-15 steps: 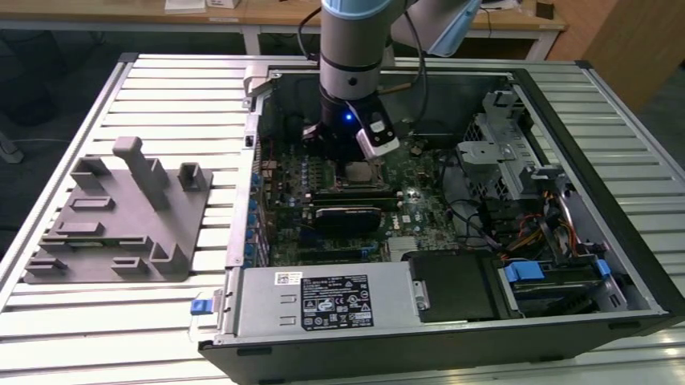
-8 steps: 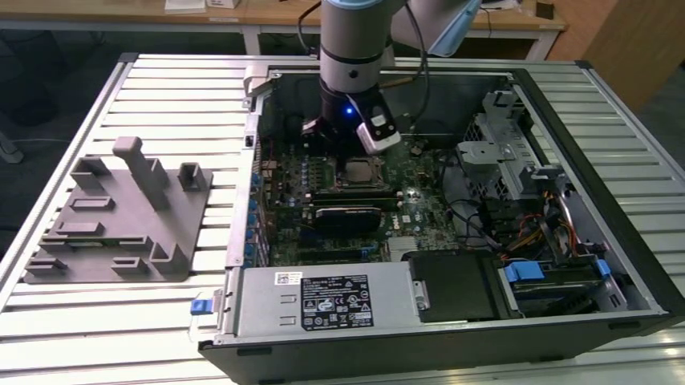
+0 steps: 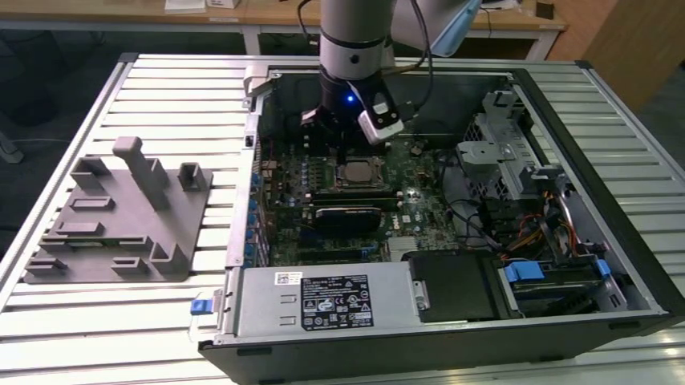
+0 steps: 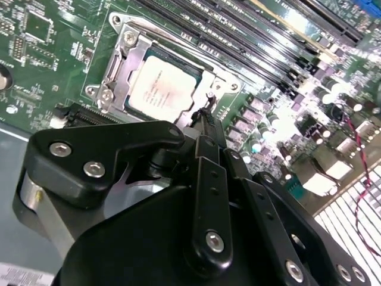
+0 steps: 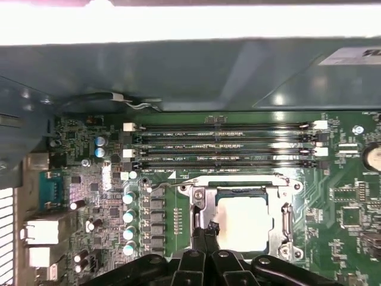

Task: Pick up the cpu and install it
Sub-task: 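Close the cpu cover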

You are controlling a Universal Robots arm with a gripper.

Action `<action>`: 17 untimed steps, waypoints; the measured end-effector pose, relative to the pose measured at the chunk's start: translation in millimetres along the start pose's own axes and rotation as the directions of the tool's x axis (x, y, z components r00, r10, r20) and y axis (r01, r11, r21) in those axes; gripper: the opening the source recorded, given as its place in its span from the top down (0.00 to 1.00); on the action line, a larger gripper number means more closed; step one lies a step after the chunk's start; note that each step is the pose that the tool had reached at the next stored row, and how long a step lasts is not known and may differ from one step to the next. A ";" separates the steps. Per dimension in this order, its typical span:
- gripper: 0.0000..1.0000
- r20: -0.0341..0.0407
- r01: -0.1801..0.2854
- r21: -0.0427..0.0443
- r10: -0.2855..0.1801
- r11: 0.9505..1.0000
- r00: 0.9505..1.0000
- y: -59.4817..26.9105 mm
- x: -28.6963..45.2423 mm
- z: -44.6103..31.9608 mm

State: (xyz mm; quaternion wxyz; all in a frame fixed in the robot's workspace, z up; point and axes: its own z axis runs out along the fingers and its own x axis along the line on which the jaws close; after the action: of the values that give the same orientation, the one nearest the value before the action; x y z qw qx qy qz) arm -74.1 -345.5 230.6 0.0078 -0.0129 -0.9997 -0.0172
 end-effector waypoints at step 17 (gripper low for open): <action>0.89 0.002 0.000 0.000 0.000 1.000 1.000 0.6 -4.4 -13.4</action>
State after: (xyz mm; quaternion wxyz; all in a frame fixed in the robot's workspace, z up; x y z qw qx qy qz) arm -69.5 -345.4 243.9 0.0070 -0.0129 -0.9997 -0.0172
